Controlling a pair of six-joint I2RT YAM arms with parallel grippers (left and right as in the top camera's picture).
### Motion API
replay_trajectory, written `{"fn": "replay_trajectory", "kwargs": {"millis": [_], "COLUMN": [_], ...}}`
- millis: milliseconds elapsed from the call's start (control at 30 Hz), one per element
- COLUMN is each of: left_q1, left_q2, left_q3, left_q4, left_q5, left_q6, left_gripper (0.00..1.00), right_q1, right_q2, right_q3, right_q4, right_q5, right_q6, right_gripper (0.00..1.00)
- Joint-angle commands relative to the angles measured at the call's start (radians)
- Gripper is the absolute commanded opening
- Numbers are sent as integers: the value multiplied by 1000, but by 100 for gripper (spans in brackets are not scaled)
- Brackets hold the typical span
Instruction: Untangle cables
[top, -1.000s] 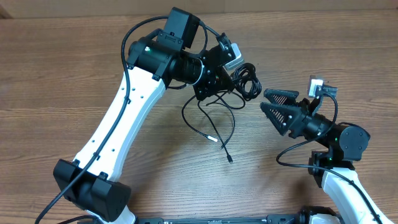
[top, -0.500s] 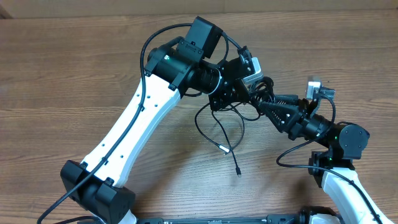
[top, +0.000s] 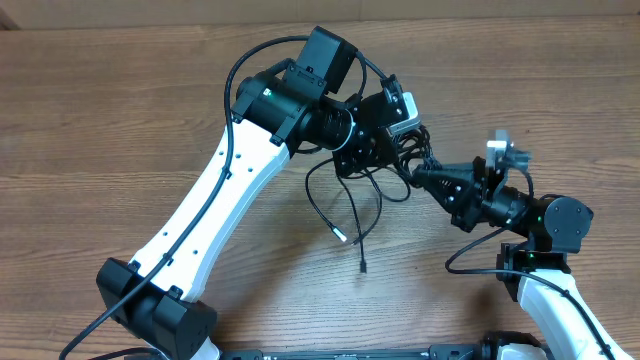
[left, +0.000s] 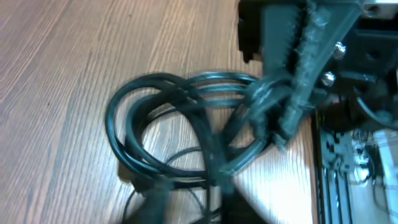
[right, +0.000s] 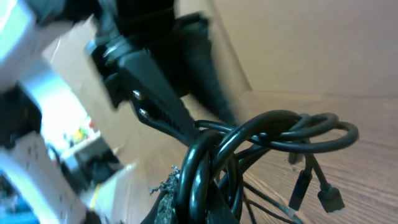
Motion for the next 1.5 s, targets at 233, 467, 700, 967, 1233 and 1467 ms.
{"fn": "replay_trajectory", "kwargs": {"millis": [233,467,700,967,1233,1467], "left_q1": [43,74,84,84,122,151], "left_q2": [-33,-34,-34,-34,-34,-34], "left_q3": [9,9,9,9,9,9], "left_q4": [5,4,0,-77,-128,-174], "left_q5": [-10,28,95,84,140,372], "left_q6": [-19,-19,-6,32,85,264], "left_gripper": [100,100,100,100,100,100], "right_q1": [5,5,5,5,4,4], "right_q2": [-2,-2,-2,-2,-3,-3], "right_q3": [20,20,20,20,20,20], "right_q4": [-108,-207,-208,-191,32,282], "right_q5": [-225,-225,-224,-224,-140,-17], "right_q6": [-517,-695,-796,-795,-596,-370], "right_gripper": [8,9,4,4,4,4]}}
